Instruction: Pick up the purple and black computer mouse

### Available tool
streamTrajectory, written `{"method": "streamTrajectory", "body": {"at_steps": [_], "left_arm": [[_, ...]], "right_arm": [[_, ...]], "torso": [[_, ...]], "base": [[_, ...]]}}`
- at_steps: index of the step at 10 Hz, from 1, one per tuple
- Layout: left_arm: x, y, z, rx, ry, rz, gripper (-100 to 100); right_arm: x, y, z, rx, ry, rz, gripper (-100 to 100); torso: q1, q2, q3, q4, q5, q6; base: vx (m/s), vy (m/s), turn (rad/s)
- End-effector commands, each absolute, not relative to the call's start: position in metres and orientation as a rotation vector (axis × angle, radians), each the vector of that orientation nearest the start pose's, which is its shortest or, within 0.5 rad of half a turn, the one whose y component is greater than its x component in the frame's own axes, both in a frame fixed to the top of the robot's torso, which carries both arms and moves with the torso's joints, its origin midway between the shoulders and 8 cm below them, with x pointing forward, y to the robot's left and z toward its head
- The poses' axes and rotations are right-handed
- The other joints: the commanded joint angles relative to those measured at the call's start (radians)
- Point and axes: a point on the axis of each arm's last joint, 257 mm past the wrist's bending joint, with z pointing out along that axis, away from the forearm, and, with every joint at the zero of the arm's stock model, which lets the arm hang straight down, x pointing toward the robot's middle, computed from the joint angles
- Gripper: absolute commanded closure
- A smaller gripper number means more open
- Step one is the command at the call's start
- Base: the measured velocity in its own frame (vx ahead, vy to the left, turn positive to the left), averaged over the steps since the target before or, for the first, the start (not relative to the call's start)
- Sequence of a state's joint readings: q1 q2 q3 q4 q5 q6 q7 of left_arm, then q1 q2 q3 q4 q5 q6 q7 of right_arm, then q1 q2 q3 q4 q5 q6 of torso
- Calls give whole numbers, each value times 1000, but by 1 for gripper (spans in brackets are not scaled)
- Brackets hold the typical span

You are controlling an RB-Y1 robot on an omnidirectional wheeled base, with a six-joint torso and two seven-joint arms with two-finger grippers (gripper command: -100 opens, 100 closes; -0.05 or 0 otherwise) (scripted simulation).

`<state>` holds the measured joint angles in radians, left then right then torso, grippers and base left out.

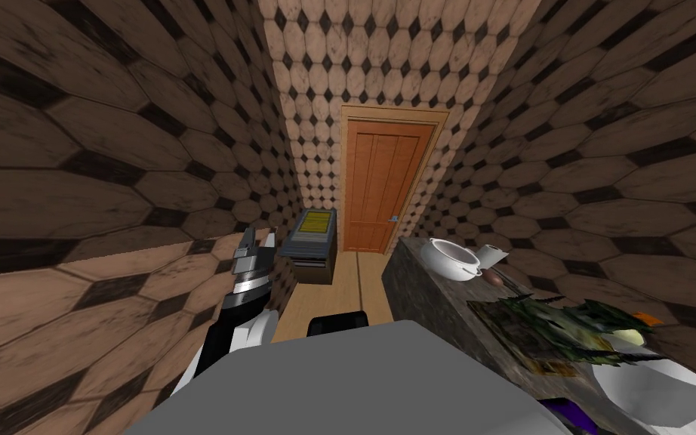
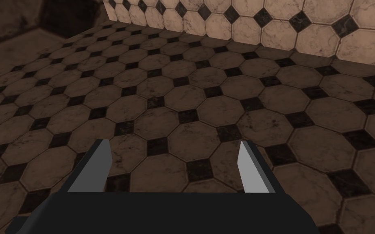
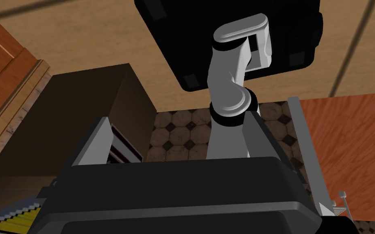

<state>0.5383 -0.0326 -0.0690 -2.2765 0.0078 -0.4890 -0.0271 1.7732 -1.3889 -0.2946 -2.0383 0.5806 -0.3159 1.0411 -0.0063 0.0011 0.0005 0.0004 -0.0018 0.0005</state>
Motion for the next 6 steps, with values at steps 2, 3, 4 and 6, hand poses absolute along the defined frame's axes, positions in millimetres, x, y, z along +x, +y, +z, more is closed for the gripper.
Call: {"method": "streamTrajectory", "body": {"at_steps": [2,3,4,6], "left_arm": [[346,266,9,-724,620,-1326,0],[346,266,9,-724,620,-1326,0],[346,266,9,-724,620,-1325,0],[346,266,9,-724,620,-1325,0]], "right_arm": [[-46,-458,-332,-1829,2264,127,-100],[-53,-468,-333,-1909,2244,136,-100],[-59,-479,-334,-1976,2227,139,-100],[-66,-497,-334,-2069,2206,132,-100]], "torso": [[0,0,0,0,0,0],[-3,1,0,0,0,0],[-6,1,0,0,-1,0],[-9,2,1,1,-2,0]], "base": [[4,-132,59],[2,-212,59],[-18,-228,65],[-32,-244,37]]}}
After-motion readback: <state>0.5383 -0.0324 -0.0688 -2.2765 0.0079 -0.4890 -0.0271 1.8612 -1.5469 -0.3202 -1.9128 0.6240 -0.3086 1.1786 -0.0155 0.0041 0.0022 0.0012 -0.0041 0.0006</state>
